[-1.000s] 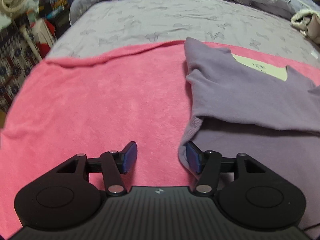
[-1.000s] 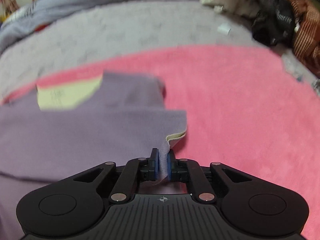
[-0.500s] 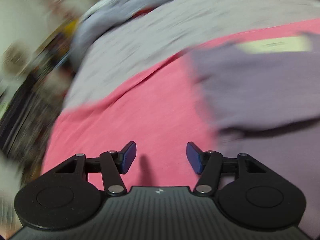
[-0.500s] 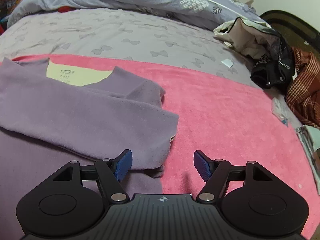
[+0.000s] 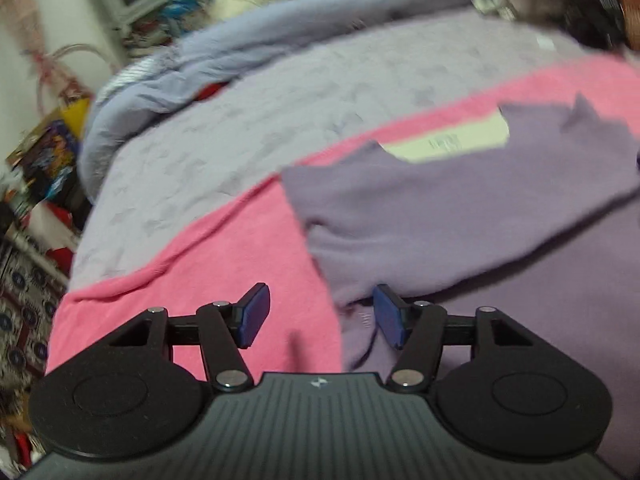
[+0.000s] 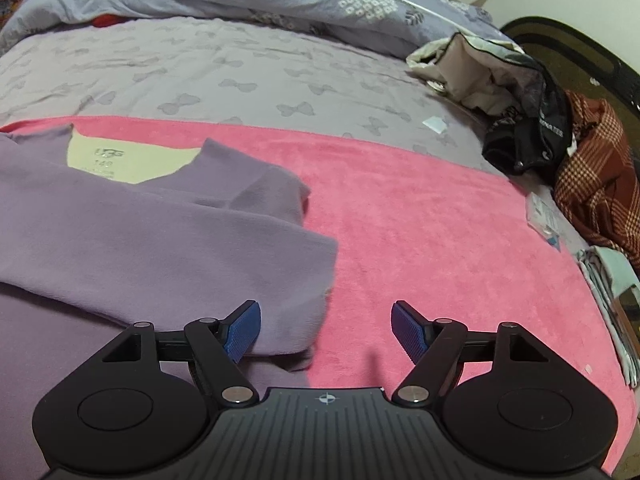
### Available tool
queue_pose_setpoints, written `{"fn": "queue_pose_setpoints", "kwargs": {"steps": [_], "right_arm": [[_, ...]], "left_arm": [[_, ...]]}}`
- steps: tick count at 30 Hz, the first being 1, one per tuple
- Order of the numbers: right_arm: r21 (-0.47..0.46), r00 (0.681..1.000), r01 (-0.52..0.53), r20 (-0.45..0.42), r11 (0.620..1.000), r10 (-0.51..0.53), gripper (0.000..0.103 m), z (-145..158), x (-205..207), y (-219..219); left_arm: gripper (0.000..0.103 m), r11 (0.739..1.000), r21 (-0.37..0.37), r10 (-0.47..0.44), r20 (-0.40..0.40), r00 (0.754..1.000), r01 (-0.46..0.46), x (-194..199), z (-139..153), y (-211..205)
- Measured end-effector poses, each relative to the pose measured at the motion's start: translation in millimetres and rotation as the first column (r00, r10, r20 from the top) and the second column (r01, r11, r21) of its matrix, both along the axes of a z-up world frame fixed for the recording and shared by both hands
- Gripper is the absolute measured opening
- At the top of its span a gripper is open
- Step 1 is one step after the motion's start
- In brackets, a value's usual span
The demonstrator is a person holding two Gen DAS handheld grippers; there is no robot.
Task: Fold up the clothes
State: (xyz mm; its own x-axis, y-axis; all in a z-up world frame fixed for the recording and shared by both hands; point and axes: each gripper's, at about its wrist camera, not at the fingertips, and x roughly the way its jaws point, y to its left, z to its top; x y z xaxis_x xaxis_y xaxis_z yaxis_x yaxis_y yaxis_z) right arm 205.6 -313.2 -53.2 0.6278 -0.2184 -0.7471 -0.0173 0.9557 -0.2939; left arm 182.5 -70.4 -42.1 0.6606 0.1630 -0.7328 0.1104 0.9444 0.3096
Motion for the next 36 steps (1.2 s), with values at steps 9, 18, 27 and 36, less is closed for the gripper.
{"fn": "queue_pose_setpoints", "kwargs": {"steps": [9, 18, 27, 36], "right_arm": [[-0.040, 0.999, -0.038, 0.009, 0.998, 0.038, 0.077, -1.9, 3.5, 10.3], [-0.080, 0.996, -0.030, 0.077, 0.996, 0.036, 0.092, -7.6, 16.1, 4.0], [-0.096, 0.978, -0.143, 0.142, 0.985, 0.156, 0.091, 6.8, 38.0, 0.1], [-0.110, 0.987, -0.136, 0.069, 0.984, 0.145, 0.091, -14.3, 42.2, 3.2]], "left_arm": [[0.070, 0.973, -0.028, 0.229, -0.007, 0.974, -0.229, -7.7, -13.7, 33.8], [0.070, 0.954, -0.104, 0.280, -0.039, 0.959, -0.283, -25.4, -11.1, 54.0], [0.061, 0.881, -0.089, 0.465, -0.013, 0.885, -0.465, -45.0, 15.6, 97.1], [0.068, 0.997, -0.075, 0.018, 0.110, 0.994, -0.010, 52.9, 14.2, 11.1]]}}
